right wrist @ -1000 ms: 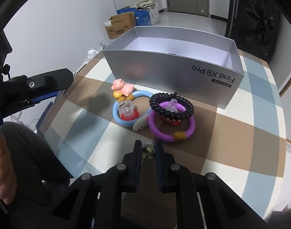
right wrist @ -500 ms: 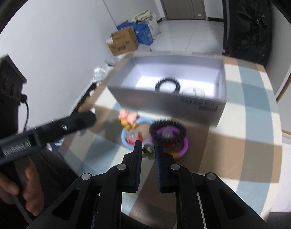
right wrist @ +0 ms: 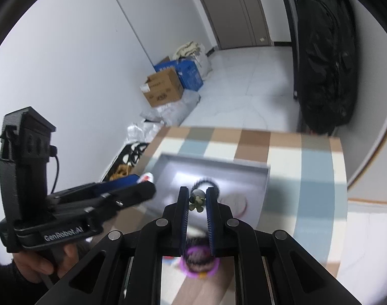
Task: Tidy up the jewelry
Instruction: 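Lower the flag badge and flower charm into the silver box and open both tools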
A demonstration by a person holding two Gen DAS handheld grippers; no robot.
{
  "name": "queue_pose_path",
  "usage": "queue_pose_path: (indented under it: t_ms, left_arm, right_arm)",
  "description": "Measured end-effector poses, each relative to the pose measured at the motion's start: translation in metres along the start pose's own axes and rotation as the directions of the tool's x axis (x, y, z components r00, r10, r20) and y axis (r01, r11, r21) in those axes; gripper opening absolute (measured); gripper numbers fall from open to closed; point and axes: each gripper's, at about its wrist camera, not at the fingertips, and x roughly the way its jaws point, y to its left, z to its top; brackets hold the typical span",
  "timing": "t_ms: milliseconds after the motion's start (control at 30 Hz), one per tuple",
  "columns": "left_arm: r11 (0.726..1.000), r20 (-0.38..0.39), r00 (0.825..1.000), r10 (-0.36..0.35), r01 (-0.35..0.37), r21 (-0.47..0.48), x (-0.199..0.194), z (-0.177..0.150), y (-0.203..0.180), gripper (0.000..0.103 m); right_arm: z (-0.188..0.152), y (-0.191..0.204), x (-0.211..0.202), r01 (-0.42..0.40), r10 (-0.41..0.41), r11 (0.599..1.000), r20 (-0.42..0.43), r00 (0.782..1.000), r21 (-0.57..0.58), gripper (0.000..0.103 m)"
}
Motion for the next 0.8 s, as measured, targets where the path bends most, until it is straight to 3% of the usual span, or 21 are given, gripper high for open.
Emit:
queue_pose_path:
  t_ms: [133, 433, 800]
  left_arm:
    - [0.999, -0.058, 0.998, -0.03, 0.029, -0.014, 0.023, 0.01, 0.008, 0.037]
    - [0.998, -0.099, 0.994, -0.056, 0.052, -0.038, 0.046, 0.013, 0.019, 0.037]
    - [0.993, -0.115, 0.987, -0.116, 0.11, -0.053, 0.053, 0.017, 0.016, 0.038]
  right_arm:
    - [0.01, -0.012, 0.013, -0.017, 0.018, 1.0, -0.01, 1.0, 0.022, 0.012]
    - [0.014, -0.041, 0.04, -0.058, 0.063, 0.994, -0.041, 0.997, 0.096, 0.012]
    - [0.013, -0.048, 0.051, -0.065, 0.076, 0.988, -0.072, 0.995, 0.14, 0.012]
